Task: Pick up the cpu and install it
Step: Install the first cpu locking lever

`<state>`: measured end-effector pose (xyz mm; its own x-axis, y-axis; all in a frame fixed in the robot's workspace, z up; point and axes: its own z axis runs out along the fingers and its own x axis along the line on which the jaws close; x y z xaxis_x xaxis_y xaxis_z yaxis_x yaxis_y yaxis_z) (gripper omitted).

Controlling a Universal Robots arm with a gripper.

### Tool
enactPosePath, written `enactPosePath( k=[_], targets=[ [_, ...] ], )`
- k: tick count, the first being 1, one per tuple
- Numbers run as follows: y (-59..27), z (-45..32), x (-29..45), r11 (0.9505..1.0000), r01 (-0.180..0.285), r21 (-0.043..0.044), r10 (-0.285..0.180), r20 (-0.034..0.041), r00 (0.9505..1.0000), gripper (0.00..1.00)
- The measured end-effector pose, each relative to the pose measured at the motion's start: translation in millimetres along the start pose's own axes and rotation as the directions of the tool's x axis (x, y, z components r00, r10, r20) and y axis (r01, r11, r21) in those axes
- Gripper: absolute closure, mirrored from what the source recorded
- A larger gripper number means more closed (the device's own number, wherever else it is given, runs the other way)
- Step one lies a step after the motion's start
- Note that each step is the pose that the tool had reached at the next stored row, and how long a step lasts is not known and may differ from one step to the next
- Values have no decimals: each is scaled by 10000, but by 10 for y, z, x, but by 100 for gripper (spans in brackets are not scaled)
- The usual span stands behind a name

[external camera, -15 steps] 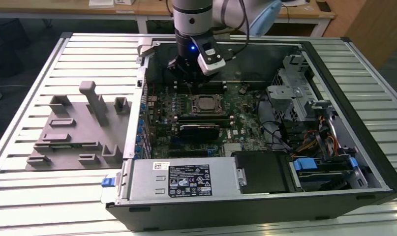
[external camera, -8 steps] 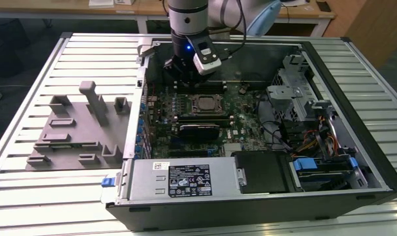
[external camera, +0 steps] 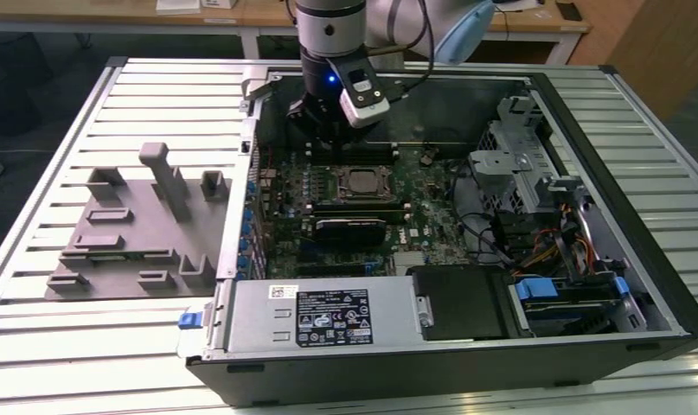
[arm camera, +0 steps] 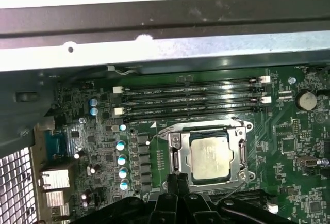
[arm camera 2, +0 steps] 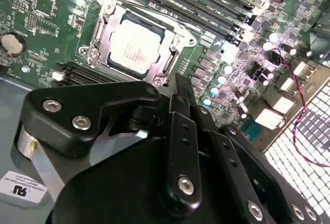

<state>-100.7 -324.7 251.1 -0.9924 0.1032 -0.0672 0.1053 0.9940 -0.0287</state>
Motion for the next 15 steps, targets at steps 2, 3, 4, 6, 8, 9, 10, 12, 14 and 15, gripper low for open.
enactPosePath(
  k=[2,3,4,6,8,9,10,12,14,15],
  targets=[
    [-4,-2,37,10000,2,-1,-2,1,10000,89],
    [-7,-4,63,10000,0,-1,0,3,10000,89],
    [-10,-6,91,10000,0,-1,0,4,10000,89],
    [-14,-8,136,10000,1,-2,-1,7,10000,89],
    [-18,-10,172,10000,1,-8,-1,7,10000,89],
    [-19,-11,185,10000,-1,-24,1,6,10000,89],
    [-21,-12,198,10000,-4,-59,4,2,10000,89],
    [-23,-14,221,9998,-11,-183,11,-12,10000,89],
    [-25,-15,237,9992,-24,-399,23,-34,10000,89],
    [-26,-16,244,9986,-34,-529,31,-49,10000,89]
  ],
)
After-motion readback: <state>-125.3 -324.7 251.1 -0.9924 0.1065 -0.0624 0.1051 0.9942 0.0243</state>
